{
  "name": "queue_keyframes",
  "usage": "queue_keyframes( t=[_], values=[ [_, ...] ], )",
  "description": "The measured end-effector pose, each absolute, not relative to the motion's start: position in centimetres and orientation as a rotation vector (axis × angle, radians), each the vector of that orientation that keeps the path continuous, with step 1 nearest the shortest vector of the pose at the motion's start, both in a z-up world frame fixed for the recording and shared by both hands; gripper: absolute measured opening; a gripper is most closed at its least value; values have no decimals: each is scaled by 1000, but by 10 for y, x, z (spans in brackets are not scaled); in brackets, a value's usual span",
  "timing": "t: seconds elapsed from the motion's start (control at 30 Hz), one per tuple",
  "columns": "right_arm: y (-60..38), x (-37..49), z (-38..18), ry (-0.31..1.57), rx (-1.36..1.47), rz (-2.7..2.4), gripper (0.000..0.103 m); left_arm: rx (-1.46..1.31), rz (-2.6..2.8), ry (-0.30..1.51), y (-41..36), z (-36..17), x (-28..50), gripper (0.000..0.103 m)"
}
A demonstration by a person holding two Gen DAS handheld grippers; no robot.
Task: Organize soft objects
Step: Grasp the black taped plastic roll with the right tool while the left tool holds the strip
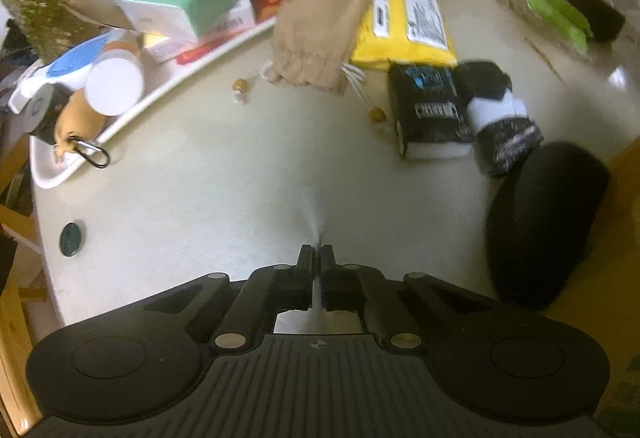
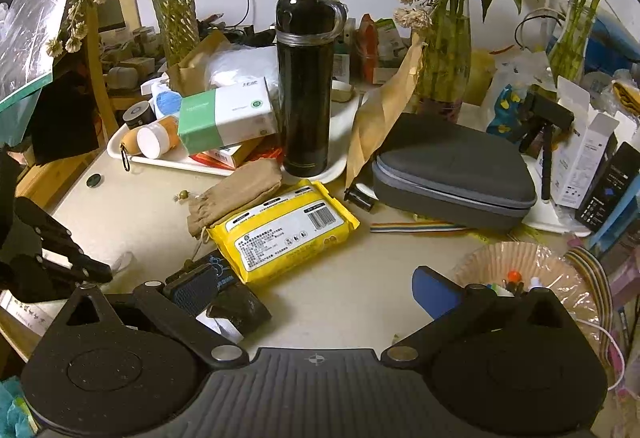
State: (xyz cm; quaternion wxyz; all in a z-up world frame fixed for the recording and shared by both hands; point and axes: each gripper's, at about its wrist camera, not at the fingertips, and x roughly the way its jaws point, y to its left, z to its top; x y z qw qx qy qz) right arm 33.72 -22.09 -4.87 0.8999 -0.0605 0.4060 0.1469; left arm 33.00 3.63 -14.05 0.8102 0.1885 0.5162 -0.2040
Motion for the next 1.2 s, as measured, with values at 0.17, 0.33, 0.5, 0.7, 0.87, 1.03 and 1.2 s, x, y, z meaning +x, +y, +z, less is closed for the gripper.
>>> queue_keyframes(
  t=[0.17, 0.33, 0.5, 0.7, 0.87, 1.03, 1.2],
  values=[
    [-221, 339, -52, 850, -126, 305, 103, 323, -422, 1046, 43, -116, 327, 4],
    [-220, 345, -58, 861, -137, 319, 103, 261, -409, 966, 44, -85, 317, 4],
    [-216, 360, -74, 931, -94, 371, 103, 230, -416, 904, 42, -62, 305, 4],
    [-202, 375, -92, 1027, -63, 476, 103, 166, -415, 831, 48, -39, 293, 4],
    [-195, 389, -114, 1140, -22, 555, 94, 87, -402, 788, 56, -27, 286, 4],
    [-194, 407, -143, 1270, 89, 623, 82, 70, -411, 763, 56, -20, 279, 4],
    [-186, 420, -166, 1363, 170, 644, 77, 67, -410, 756, 57, -20, 278, 4]
  ],
)
